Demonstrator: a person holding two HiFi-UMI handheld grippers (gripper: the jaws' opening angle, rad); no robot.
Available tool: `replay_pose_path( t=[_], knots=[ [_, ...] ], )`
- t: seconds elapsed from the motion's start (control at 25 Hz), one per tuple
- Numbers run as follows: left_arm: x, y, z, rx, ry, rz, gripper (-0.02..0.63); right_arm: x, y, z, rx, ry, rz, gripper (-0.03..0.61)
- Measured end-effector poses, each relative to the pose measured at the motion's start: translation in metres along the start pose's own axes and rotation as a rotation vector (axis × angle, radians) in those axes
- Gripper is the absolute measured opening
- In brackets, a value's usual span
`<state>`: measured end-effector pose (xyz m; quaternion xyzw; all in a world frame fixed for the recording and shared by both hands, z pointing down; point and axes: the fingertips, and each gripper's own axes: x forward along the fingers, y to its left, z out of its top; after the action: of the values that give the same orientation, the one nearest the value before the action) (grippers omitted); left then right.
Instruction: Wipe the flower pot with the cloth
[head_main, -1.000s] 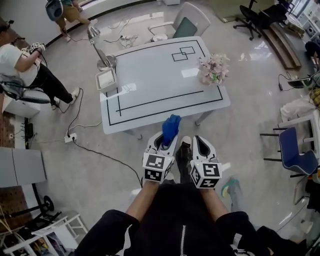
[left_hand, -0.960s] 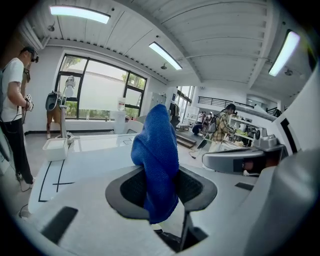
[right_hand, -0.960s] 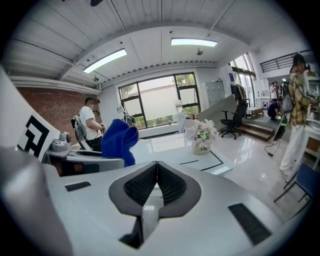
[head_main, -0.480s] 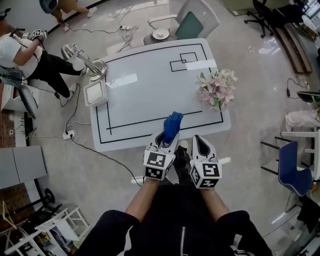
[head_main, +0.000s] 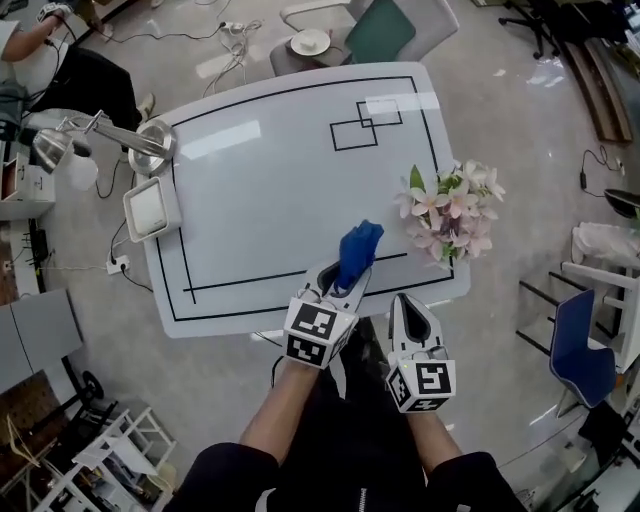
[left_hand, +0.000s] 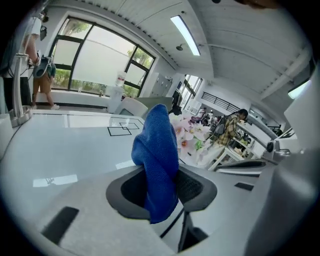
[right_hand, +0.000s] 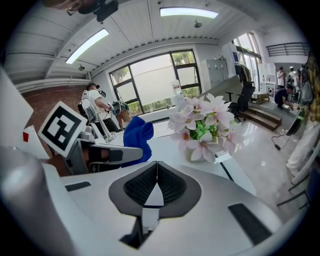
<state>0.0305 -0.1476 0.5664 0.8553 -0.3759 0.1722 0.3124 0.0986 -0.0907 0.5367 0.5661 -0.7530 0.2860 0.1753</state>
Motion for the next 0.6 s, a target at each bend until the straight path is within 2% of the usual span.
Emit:
replay_pose_path(
  t=[0.2, 0.36, 0.6],
  knots=[
    [-0.038, -0.021, 0.012, 0.085, 0.058, -0.002, 0.137, -0.067, 0.053, -0.003, 0.015, 0.020, -0.029, 0.008],
    [-0.045, -0.033, 0.017, -0.010, 0.109, -0.109, 0.137, -0.092, 0.085, -0.009, 0.071, 0.029, -0.034, 0.008],
    [-0.062, -0.054, 0.027, -0.058, 0.143, -0.144, 0.137, -0.137, 0.100, -0.005, 0.106, 0.009, -0.065, 0.008]
  ],
)
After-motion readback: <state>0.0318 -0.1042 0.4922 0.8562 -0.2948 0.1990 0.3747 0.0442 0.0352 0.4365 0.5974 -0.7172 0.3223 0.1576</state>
